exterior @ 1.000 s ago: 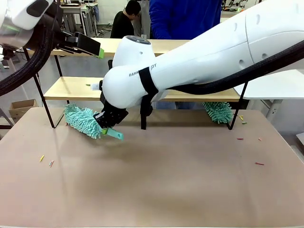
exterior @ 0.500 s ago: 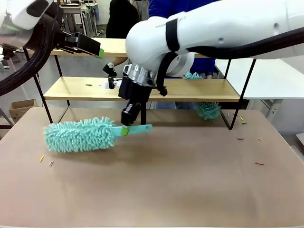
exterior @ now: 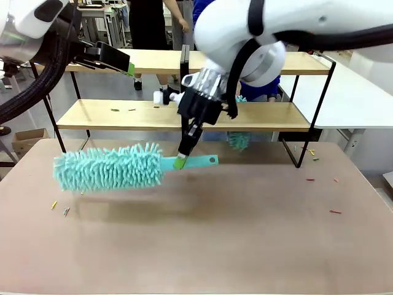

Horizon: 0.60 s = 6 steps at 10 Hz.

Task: Clean the shelves.
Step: Clean another randomly selected level of the Shelf with the Duster.

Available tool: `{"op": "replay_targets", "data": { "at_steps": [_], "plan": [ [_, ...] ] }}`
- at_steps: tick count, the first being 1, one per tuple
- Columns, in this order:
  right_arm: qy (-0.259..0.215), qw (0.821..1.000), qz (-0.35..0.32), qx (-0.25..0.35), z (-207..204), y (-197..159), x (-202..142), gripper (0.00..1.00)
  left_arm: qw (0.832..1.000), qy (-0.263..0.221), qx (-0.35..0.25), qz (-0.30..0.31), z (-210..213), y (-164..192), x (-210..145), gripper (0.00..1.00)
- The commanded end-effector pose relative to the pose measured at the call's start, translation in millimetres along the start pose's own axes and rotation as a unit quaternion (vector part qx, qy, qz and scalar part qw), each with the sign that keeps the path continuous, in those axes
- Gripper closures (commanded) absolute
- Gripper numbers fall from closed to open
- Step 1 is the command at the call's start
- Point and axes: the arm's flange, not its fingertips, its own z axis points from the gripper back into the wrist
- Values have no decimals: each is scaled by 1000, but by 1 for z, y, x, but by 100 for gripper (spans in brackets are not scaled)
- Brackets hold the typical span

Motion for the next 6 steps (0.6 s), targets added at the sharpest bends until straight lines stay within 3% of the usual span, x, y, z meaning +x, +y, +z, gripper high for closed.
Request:
{"op": "replay_targets", "data": {
  "at_steps": [1,2,4,6],
  "plan": [
    [-59,997,23,38,28,15,-46,88,1000,-1,0,0,0,0,-1,0],
    [-44,999,-21,17,39,16,-66,88,1000,-1,0,0,0,0,-1,0],
    [-2,1000,20,12,46,29,-100,88,1000,-1,0,0,0,0,-1,0],
    [-10,1000,-3,2,46,49,-126,88,1000,-1,0,0,0,0,-1,0]
  ]
}}
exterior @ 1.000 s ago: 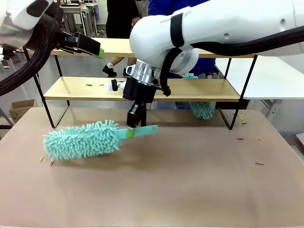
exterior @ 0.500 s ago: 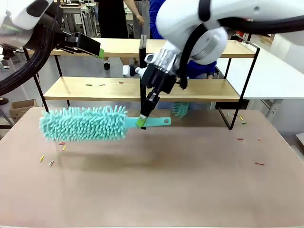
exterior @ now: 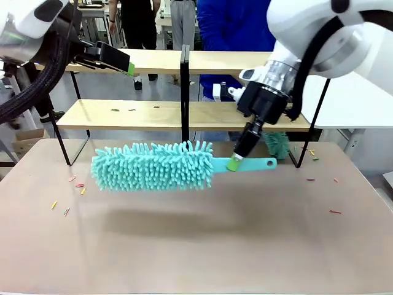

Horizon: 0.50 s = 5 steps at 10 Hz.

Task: Clean the shelves.
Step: Clean another randomly selected level of the Shelf with the Duster.

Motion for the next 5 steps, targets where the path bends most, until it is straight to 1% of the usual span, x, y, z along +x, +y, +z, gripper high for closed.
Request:
{"op": "replay_targets", "data": {
  "at_steps": [1,2,3,4,5],
  "plan": [
    [-6,1000,2,3,2,-9,16,88,1000,-1,0,0,0,0,-1,0],
    [-6,1000,2,3,2,-9,16,88,1000,-1,0,0,0,0,-1,0],
    [1,1000,-1,-1,-1,3,-3,88,1000,-1,0,0,0,0,-1,0],
    [37,998,27,-32,-9,11,5,88,1000,-1,0,0,0,0,-1,0],
    [62,996,49,-39,-8,15,12,88,1000,-1,0,0,0,0,-1,0]
  ]
}}
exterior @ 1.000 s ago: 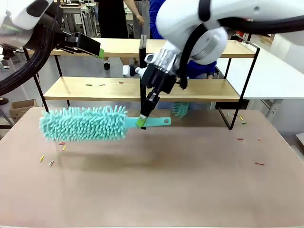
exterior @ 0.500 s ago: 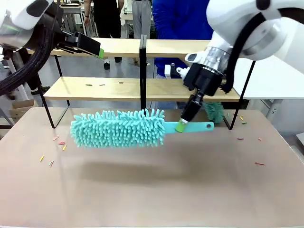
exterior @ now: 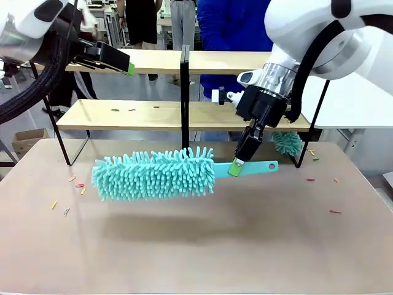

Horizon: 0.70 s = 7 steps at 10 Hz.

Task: Clean the shelves.
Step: Clean another randomly selected level of the Shelf with the Duster.

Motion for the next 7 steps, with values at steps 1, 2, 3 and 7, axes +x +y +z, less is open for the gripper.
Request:
{"op": "replay_targets", "data": {
  "at_steps": [1,2,3,7],
  "plan": [
    [29,999,28,-25,5,8,11,88,1000,-1,0,0,0,0,-1,0],
    [34,999,28,-27,7,8,13,88,1000,-1,0,0,0,0,-1,0],
    [38,999,29,-24,7,7,14,88,1000,-1,0,0,0,0,-1,0],
    [36,999,20,-30,15,9,10,88,1000,-1,0,0,0,0,-1,0]
  ]
}}
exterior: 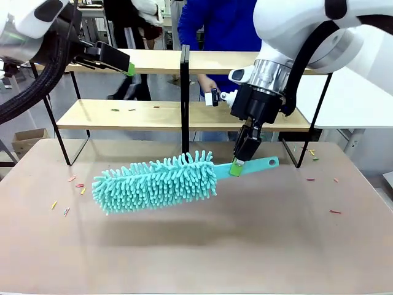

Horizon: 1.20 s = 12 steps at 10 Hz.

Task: Clean the shelves.
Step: Clean another randomly selected level of the Shelf with the Duster.

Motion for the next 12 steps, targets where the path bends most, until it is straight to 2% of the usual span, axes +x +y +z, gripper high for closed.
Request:
{"op": "replay_targets", "data": {
  "at_steps": [1,3,4,5,6,7,8,9,10,11,12],
  "plan": [
    [8,1000,-6,-13,16,2,-5,88,1000,-1,0,0,1,0,-1,0],
    [-6,999,-33,-39,43,4,-34,88,1000,-1,0,0,1,0,-1,0],
    [-20,995,-59,-81,65,15,-65,88,1000,-1,0,0,1,0,-1,0],
    [-42,989,-86,-113,92,34,-107,88,1000,-1,0,0,1,0,-1,0],
    [-88,981,-120,-129,119,64,-164,88,1000,-1,0,0,1,0,-1,0],
    [-106,971,-154,-150,138,93,-215,88,1000,-1,0,0,1,0,-1,0],
    [-155,954,-204,-154,152,122,-260,88,1000,-1,0,0,1,0,-1,0],
    [-208,932,-242,-172,158,153,-296,88,1000,-1,0,0,1,0,-1,0],
    [-273,890,-302,-206,161,184,-335,88,1000,-1,0,0,1,0,-1,0],
    [-351,843,-327,-245,161,207,-368,88,1000,-1,0,0,1,0,-1,0],
    [-445,800,-299,-269,156,226,-401,88,1000,-1,0,0,1,0,-1,0]
  ]
}}
